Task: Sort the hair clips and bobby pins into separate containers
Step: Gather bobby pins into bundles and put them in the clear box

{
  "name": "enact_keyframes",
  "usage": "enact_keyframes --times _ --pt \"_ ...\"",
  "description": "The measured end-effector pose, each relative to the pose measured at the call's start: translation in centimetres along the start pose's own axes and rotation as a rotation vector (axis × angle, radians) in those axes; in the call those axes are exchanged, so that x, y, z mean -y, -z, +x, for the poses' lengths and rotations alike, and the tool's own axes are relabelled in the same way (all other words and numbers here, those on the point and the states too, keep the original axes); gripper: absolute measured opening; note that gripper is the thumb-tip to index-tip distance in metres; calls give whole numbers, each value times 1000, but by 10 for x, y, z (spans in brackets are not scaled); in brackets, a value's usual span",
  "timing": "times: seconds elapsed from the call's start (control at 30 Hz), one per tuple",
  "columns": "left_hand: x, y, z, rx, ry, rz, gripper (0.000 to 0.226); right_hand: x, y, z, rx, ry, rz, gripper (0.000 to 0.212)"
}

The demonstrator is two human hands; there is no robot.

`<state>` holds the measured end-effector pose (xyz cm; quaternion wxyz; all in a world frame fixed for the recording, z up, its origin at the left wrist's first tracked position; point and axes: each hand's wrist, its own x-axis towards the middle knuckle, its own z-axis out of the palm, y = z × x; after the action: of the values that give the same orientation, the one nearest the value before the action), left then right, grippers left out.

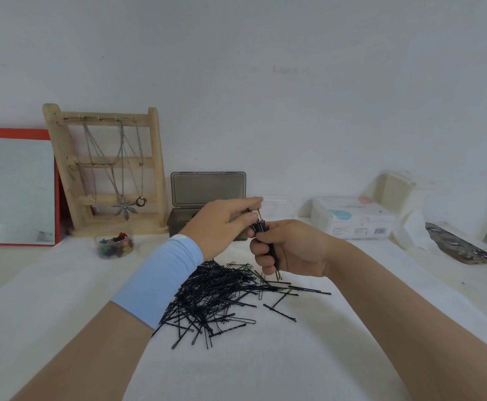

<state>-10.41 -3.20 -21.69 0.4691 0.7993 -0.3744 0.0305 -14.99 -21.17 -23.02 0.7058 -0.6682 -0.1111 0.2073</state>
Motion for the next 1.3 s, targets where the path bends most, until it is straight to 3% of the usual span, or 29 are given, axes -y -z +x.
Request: enact_keyframes --times 0.13,0.27,0.37,0.47,0.57,0.7,0.83,0.93,1.03,1.13,1.2,1.3 --pt "0 1 0 -126 -30 -2 30 1 0 0 10 12 20 15" --pt "3 -2 1 93 43 117 31 -2 0 0 8 1 7 16" --pt "1 2 1 147 50 120 28 -5 0 1 8 -2 -13 18" --pt "-2 5 1 51 93 -150 35 -3 0 2 -34 35 49 19" --pt "-3 -5 5 -94 404 -602 30 5 1 2 -170 165 194 22" --pt "-3 -20 5 106 692 -958 63 13 3 2 -327 388 297 20" --pt "-10 -25 5 178 755 -1353 74 14 0 4 -404 511 311 21" --pt "-13 -24 4 151 747 -1524 72 12 -1 7 -498 519 131 21" --pt "-8 -17 5 125 738 -1580 72 8 -1 10 -603 480 -91 20" --pt "-8 -11 6 143 743 -1586 78 6 -1 12 -658 454 -53 19" --pt "-7 -9 6 197 752 -1381 70 8 2 12 -662 433 111 20" --pt "-7 -8 5 144 719 -772 42 11 7 9 -678 306 310 17"
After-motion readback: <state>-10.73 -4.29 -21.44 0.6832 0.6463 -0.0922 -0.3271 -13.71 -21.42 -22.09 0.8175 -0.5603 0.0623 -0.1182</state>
